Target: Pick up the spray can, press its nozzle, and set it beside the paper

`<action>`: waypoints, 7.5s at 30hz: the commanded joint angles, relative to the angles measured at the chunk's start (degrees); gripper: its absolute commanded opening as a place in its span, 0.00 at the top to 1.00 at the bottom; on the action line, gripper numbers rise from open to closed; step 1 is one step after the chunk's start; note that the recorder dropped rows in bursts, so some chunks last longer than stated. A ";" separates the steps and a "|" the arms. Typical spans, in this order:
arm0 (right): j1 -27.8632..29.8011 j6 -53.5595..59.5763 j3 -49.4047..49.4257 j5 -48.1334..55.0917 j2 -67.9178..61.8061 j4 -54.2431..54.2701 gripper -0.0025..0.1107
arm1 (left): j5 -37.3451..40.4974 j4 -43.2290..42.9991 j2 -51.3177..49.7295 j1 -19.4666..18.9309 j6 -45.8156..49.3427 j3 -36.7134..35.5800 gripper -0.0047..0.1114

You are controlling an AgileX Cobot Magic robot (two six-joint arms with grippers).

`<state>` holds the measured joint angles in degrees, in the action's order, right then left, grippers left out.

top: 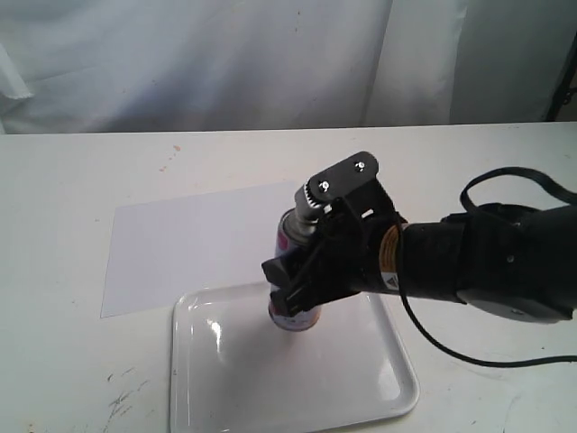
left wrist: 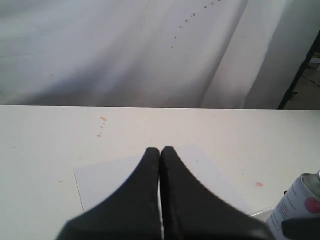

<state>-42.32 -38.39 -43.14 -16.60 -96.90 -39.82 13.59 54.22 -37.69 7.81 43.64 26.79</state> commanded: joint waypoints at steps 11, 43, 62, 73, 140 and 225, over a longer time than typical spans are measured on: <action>-2.27 6.24 2.15 -0.23 0.04 -0.24 0.98 | 2.50 0.03 0.25 0.40 -0.03 -0.15 0.96; -2.27 5.66 2.15 0.76 -1.16 1.74 0.20 | 3.55 -0.77 0.25 0.40 0.30 -0.15 0.96; -2.37 2.58 -1.78 14.88 25.65 4.97 0.52 | 3.55 -1.44 0.25 0.40 0.30 -0.15 0.96; -2.26 2.01 1.41 25.24 42.38 4.08 0.98 | 4.41 -1.44 0.53 0.40 0.30 -0.15 0.96; 10.63 -36.01 26.26 21.39 78.80 -36.54 0.98 | 3.09 -6.56 11.53 0.15 -4.17 -5.93 0.96; 24.92 -35.87 26.26 24.08 86.82 -29.69 0.98 | 1.64 -51.99 37.69 -3.84 -38.92 -26.79 0.96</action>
<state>-20.61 -74.97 -17.09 5.21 -12.40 -69.66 15.39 2.12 -0.23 3.65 4.52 0.23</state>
